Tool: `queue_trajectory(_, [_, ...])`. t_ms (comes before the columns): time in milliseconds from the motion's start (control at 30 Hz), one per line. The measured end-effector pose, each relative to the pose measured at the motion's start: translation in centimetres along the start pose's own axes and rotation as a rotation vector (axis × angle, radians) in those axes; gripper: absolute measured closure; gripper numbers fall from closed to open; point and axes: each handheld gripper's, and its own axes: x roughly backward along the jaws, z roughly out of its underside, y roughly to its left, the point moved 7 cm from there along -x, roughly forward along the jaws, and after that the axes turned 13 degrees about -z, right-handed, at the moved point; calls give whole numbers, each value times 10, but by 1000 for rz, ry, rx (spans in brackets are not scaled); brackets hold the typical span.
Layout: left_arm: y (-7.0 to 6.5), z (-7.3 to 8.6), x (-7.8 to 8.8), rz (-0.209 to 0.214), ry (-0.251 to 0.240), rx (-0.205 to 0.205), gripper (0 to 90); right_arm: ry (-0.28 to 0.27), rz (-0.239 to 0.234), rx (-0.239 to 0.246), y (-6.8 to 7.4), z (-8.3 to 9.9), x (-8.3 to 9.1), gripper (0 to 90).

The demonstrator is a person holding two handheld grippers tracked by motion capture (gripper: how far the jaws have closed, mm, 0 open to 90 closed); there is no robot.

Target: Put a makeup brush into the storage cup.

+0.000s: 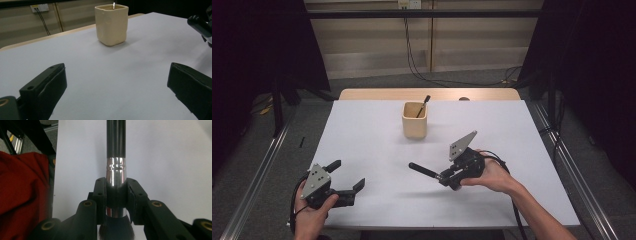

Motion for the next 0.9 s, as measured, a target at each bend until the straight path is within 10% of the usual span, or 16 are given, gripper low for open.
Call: queue_trajectory(900, [-33,-23,-22,136,60,-98,27,266,-34,16,-4,-6,-10,721])
